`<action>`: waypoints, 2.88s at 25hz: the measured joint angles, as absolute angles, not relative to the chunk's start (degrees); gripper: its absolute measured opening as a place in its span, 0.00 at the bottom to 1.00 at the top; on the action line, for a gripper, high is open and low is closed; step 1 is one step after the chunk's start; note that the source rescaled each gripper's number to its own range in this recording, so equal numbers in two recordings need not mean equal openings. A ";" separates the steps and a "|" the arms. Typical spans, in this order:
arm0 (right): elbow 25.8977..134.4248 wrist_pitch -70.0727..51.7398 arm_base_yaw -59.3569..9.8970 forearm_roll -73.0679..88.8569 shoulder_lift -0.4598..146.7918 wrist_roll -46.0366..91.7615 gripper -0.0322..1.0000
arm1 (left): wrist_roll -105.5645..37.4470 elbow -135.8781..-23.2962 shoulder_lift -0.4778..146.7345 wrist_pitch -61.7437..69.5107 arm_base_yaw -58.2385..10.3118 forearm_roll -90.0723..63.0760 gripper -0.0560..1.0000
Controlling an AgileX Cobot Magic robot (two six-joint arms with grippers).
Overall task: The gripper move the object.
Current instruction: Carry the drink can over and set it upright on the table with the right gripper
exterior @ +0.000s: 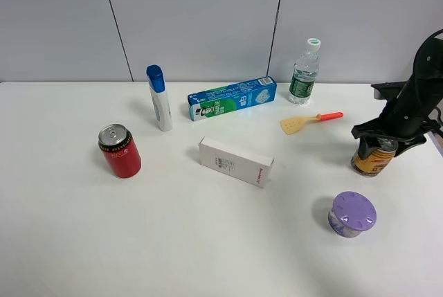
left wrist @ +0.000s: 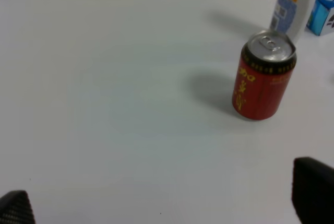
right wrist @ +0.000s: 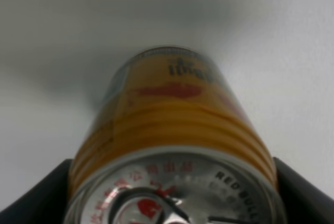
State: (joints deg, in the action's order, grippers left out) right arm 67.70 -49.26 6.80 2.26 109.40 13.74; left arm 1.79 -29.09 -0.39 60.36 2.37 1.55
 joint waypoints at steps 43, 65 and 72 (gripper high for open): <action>78.64 -69.12 -8.31 1.83 90.87 20.71 0.03 | 1.79 -29.09 -0.39 60.36 2.37 1.55 1.00; 84.49 -60.40 -36.51 7.45 98.58 36.85 0.03 | 1.79 -29.09 -0.39 60.36 2.37 1.55 1.00; 84.49 -53.39 -43.31 7.45 103.60 42.41 0.03 | 1.79 -29.09 -0.39 60.36 2.37 1.55 1.00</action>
State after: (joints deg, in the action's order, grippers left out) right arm 84.49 -53.39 -43.31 7.45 103.60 42.41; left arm 1.79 -29.09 -0.39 60.36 2.37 1.55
